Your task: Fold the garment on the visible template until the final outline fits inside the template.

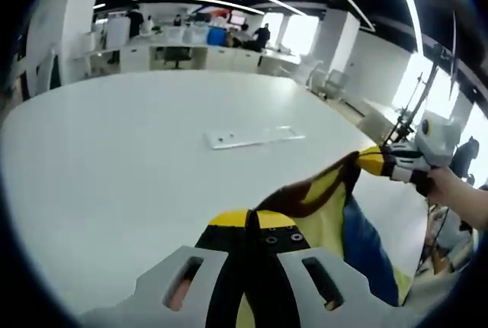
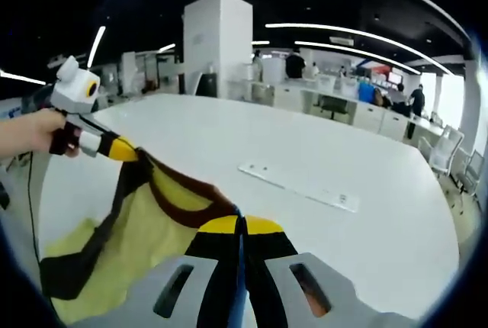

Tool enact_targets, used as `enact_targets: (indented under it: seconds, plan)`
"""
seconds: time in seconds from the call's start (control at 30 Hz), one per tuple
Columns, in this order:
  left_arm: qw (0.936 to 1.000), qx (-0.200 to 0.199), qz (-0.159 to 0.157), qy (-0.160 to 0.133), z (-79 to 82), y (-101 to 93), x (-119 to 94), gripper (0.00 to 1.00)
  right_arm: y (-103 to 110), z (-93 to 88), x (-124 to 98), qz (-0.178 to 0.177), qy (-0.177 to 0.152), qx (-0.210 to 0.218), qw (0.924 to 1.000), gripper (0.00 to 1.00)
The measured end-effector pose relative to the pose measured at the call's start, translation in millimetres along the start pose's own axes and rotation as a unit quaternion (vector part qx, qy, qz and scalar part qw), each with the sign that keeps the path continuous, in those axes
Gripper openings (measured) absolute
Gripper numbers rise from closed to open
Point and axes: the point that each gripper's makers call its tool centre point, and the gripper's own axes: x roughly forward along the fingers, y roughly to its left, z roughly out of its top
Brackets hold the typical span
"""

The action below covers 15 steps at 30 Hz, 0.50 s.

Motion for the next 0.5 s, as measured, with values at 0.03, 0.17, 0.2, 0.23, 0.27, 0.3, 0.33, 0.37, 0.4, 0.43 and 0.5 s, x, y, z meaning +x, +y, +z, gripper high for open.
enact_targets:
  seconds: [0.03, 0.17, 0.2, 0.23, 0.27, 0.3, 0.33, 0.37, 0.4, 0.43, 0.5]
  plan:
    - [1.0, -0.001, -0.001, 0.001, -0.6, 0.9, 2, 0.0, 0, -1.1, 1, 0.0, 0.001, 0.0, 1.0, 0.01]
    - [1.0, -0.002, -0.001, 0.004, -1.9, 3.4, 8, 0.0, -3, -4.8, 6, -0.001, 0.004, 0.002, 1.0, 0.01]
    - [1.0, -0.002, -0.002, 0.005, -2.5, 4.2, 10, 0.0, -4, -5.9, 8, -0.001, 0.006, 0.002, 1.0, 0.01]
    - [1.0, -0.002, -0.002, 0.006, -2.9, 4.8, 11, 0.0, -5, -7.3, 11, 0.0, 0.007, 0.003, 1.0, 0.01]
    - [1.0, -0.002, -0.001, 0.007, -3.8, 5.9, 13, 0.0, -5, -8.1, 12, 0.0, 0.008, 0.002, 1.0, 0.01]
    - [1.0, -0.002, -0.001, 0.008, -4.5, 6.8, 15, 0.0, -7, -9.6, 15, 0.0, 0.01, 0.003, 1.0, 0.01]
    - [0.9999, -0.004, -0.001, 0.01, -5.8, 8.2, 17, 0.0, -7, -11.0, 16, 0.0, 0.011, 0.004, 0.9999, 0.01]
    - [0.9999, -0.004, -0.001, 0.011, -6.2, 8.6, 18, 0.0, -7, -12.2, 18, 0.0, 0.012, 0.004, 0.9999, 0.01]
    - [0.9999, -0.005, -0.001, 0.013, -7.8, 9.8, 20, 0.0, -8, -13.7, 20, 0.0, 0.014, 0.004, 0.9999, 0.01]
    - [0.9999, -0.005, 0.0, 0.015, -8.7, 10.7, 21, 0.0, -7, -15.7, 21, 0.001, 0.017, 0.004, 0.9999, 0.01]
    - [0.9998, -0.007, -0.001, 0.017, -10.4, 12.1, 24, 0.0, -8, -17.9, 23, 0.001, 0.019, 0.004, 0.9998, 0.01]
